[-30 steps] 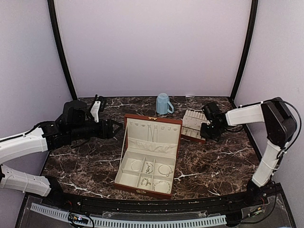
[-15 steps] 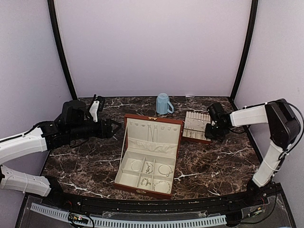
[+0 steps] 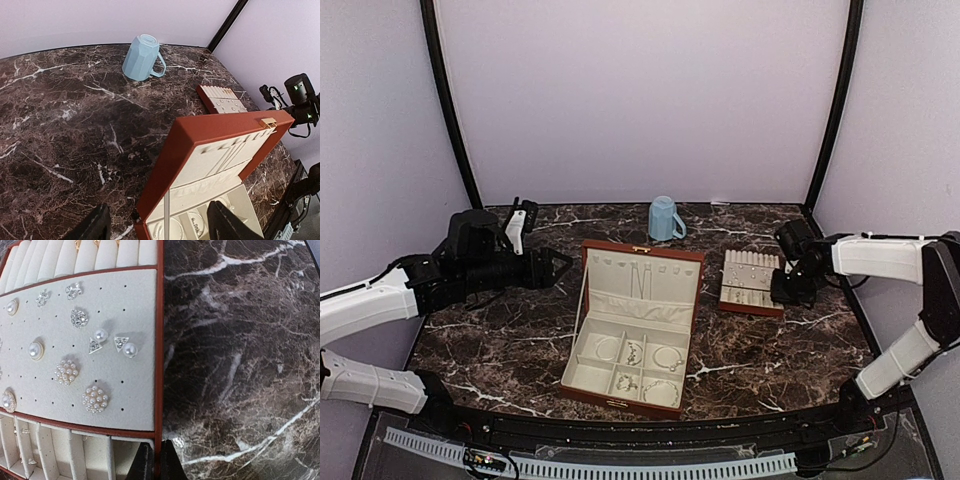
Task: Organize the mixed jewelry
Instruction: Place the compartment layer in the jewelry box.
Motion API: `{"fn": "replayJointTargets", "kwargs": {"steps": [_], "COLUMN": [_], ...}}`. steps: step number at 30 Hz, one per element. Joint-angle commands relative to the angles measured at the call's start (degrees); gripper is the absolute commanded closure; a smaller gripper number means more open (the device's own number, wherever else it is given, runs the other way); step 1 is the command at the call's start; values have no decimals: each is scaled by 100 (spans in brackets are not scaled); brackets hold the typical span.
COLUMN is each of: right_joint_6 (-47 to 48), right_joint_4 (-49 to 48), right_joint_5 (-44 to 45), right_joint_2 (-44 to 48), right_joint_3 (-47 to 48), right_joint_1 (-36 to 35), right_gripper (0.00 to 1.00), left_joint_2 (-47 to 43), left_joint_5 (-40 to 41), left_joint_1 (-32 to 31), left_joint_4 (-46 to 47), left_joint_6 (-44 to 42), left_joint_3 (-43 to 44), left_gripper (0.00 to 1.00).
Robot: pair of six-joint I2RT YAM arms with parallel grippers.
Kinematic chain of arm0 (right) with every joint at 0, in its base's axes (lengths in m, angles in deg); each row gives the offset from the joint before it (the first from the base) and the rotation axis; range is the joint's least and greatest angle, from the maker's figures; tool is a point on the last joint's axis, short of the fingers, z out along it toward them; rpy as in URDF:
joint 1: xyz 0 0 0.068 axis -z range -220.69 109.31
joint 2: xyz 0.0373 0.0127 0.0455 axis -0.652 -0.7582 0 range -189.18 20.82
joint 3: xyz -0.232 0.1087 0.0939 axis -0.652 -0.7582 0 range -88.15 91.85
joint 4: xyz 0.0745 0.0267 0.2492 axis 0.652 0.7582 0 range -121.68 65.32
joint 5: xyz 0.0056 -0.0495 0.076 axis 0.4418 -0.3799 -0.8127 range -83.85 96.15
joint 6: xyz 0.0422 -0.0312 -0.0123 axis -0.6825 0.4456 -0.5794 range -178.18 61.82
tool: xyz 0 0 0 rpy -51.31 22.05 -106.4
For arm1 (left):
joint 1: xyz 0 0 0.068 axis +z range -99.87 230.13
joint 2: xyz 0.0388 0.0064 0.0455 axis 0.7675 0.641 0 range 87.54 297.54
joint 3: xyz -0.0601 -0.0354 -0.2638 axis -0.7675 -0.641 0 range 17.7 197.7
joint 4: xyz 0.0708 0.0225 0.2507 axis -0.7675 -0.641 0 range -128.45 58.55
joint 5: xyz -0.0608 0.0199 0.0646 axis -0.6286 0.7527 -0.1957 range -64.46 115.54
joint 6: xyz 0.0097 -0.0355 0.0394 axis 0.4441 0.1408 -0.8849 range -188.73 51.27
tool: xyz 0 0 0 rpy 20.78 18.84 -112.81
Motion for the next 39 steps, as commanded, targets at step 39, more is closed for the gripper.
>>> {"fn": "replayJointTargets", "kwargs": {"steps": [39], "right_joint_6": [753], "right_joint_4": [3432], "right_joint_5": [-650], "right_joint_2": [1955], "right_joint_3": [2699], "right_joint_1": [-836], "right_gripper": [100], "left_joint_2": [145], "left_joint_5": [-356], "left_joint_1": [110], "left_joint_4": [-503], "left_joint_6": [-219], "left_joint_3": [341], "left_gripper": [31]}}
